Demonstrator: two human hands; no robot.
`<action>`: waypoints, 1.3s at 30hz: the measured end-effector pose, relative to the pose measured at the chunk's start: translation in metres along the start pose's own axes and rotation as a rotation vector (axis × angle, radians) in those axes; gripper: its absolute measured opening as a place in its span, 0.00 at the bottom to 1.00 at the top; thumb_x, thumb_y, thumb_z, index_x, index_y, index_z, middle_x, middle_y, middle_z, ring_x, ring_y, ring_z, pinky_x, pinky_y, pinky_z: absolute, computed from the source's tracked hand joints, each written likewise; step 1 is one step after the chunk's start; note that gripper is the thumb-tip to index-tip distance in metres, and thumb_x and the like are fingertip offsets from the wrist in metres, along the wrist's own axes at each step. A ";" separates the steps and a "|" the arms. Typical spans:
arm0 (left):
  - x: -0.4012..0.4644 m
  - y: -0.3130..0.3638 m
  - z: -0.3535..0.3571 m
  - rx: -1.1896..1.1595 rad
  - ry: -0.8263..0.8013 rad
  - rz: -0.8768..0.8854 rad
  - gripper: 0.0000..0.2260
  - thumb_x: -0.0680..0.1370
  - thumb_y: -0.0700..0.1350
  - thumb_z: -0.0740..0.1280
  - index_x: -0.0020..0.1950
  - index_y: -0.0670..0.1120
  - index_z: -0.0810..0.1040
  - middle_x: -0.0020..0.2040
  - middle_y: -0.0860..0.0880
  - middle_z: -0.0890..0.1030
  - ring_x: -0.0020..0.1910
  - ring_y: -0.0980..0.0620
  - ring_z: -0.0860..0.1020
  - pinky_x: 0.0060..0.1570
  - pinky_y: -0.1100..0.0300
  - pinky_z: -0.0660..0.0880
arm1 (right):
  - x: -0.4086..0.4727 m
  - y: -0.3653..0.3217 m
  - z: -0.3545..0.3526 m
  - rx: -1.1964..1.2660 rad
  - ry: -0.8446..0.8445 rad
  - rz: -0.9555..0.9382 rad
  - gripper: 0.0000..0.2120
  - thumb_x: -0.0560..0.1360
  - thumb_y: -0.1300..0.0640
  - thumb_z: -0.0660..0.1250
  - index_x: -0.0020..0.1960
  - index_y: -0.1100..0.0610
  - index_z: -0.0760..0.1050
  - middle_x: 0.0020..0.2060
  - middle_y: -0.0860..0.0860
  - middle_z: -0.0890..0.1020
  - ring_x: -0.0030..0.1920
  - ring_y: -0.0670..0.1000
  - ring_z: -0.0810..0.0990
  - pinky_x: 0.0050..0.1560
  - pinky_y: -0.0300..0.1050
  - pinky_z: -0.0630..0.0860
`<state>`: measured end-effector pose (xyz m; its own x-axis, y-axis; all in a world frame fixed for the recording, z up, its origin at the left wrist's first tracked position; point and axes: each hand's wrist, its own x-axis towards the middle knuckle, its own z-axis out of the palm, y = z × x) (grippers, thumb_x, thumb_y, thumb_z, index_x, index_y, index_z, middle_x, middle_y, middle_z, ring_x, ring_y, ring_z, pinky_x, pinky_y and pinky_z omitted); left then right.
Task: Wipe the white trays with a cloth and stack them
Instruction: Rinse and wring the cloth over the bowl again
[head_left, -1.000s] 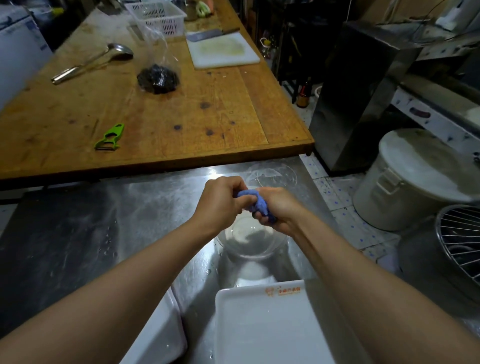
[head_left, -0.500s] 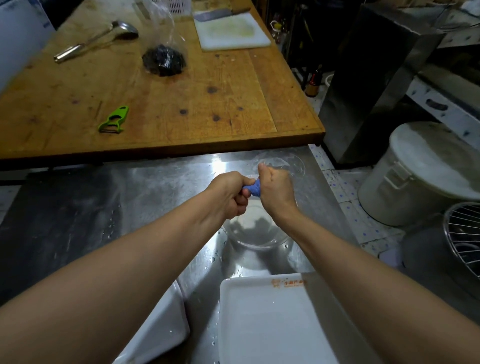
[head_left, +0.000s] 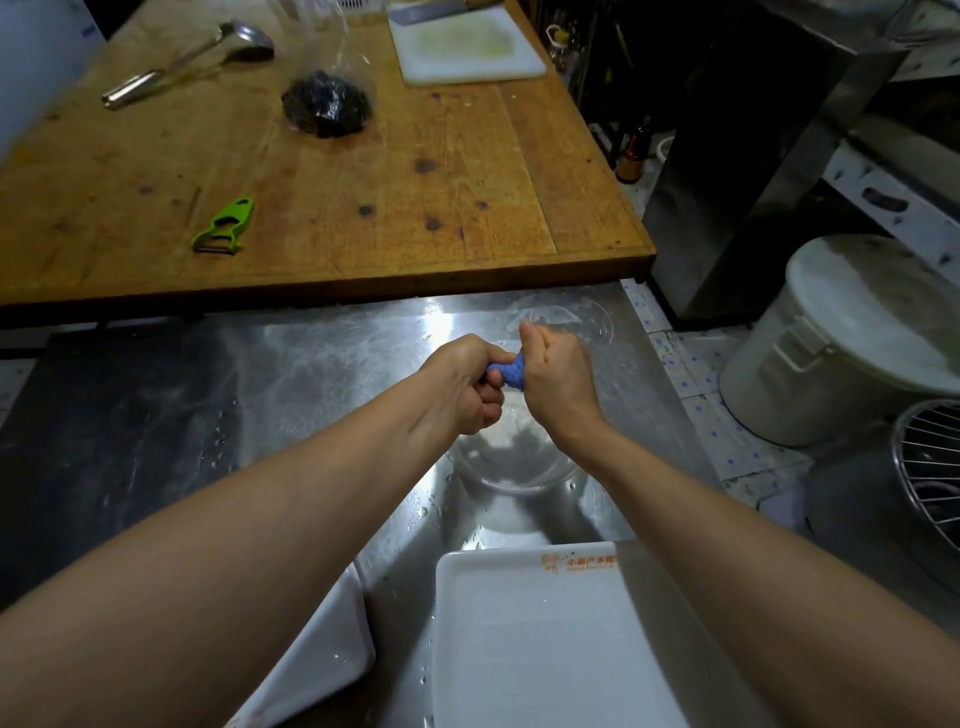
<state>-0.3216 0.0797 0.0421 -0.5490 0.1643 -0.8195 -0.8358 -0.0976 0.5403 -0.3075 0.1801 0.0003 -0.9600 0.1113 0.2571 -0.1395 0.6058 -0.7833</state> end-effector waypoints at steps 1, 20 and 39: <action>0.000 0.000 0.000 -0.001 -0.003 0.000 0.13 0.77 0.39 0.60 0.33 0.44 0.66 0.16 0.51 0.62 0.13 0.57 0.55 0.16 0.72 0.53 | 0.000 0.000 -0.001 -0.001 0.001 -0.010 0.16 0.79 0.65 0.54 0.32 0.60 0.65 0.25 0.49 0.63 0.31 0.58 0.65 0.34 0.59 0.68; -0.016 -0.009 -0.012 0.178 0.116 0.231 0.11 0.77 0.32 0.60 0.40 0.46 0.74 0.27 0.47 0.78 0.21 0.57 0.76 0.33 0.64 0.71 | 0.000 0.000 -0.016 0.389 -0.315 0.784 0.21 0.79 0.50 0.61 0.55 0.69 0.75 0.51 0.65 0.81 0.45 0.57 0.79 0.52 0.58 0.79; -0.092 -0.018 -0.013 0.070 0.193 0.419 0.04 0.79 0.41 0.63 0.44 0.48 0.73 0.38 0.50 0.79 0.34 0.55 0.78 0.43 0.57 0.68 | -0.024 -0.041 -0.081 0.427 -0.059 0.519 0.08 0.73 0.60 0.70 0.51 0.58 0.76 0.47 0.56 0.81 0.45 0.53 0.81 0.36 0.41 0.75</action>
<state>-0.2561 0.0535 0.1051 -0.8364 -0.0612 -0.5447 -0.5426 -0.0492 0.8386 -0.2586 0.2164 0.0722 -0.9385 0.2532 -0.2348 0.2712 0.1194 -0.9551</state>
